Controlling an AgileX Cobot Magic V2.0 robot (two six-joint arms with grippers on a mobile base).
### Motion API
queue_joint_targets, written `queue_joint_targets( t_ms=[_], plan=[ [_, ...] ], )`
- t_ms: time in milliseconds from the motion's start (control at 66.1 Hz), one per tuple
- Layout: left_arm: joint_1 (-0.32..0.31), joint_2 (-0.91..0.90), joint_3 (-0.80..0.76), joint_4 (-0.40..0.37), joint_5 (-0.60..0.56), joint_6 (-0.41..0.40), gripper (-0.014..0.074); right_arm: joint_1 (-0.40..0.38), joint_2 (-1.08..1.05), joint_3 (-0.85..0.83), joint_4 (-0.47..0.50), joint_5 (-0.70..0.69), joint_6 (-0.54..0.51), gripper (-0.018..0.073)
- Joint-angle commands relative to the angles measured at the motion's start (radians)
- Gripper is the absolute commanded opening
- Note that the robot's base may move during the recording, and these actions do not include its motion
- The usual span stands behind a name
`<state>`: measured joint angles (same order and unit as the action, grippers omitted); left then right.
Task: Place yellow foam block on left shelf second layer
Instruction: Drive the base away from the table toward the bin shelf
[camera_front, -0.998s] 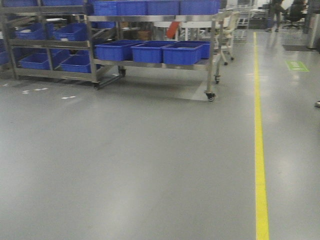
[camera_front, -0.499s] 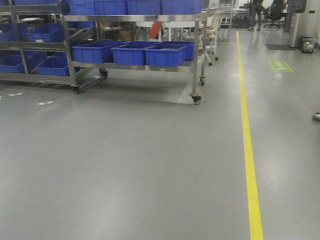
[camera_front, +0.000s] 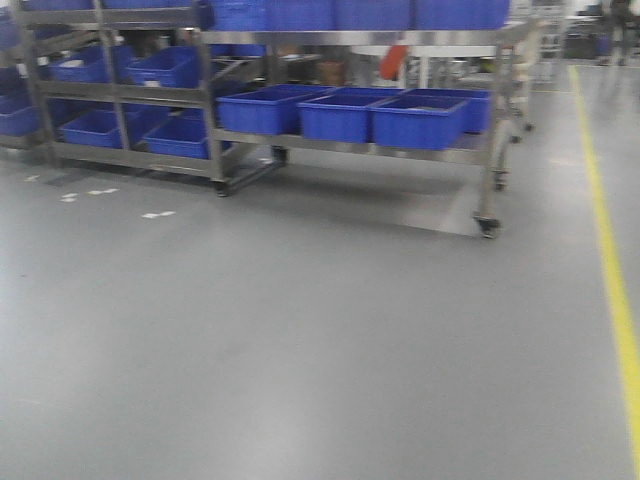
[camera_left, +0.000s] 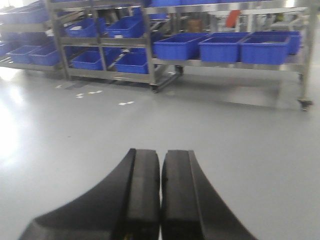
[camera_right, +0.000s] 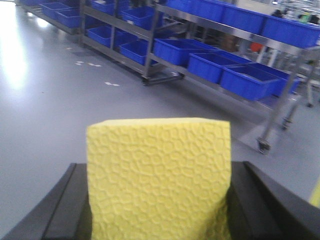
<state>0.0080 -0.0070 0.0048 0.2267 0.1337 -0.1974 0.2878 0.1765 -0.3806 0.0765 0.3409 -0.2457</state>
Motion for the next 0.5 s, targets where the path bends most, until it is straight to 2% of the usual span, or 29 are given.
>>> queue_joint_targets(
  t_ms=[0,484],
  plan=[
    [0.0,-0.014,0.026,0.001,-0.088,-0.004,0.0136,-0.007,0.014,-0.03,0.004,-0.09,-0.001,0.0267],
    [0.0,-0.014,0.026,0.001,-0.088,-0.004,0.0136,-0.006,0.014,-0.03,0.004,-0.09,-0.001,0.0267]
  ],
)
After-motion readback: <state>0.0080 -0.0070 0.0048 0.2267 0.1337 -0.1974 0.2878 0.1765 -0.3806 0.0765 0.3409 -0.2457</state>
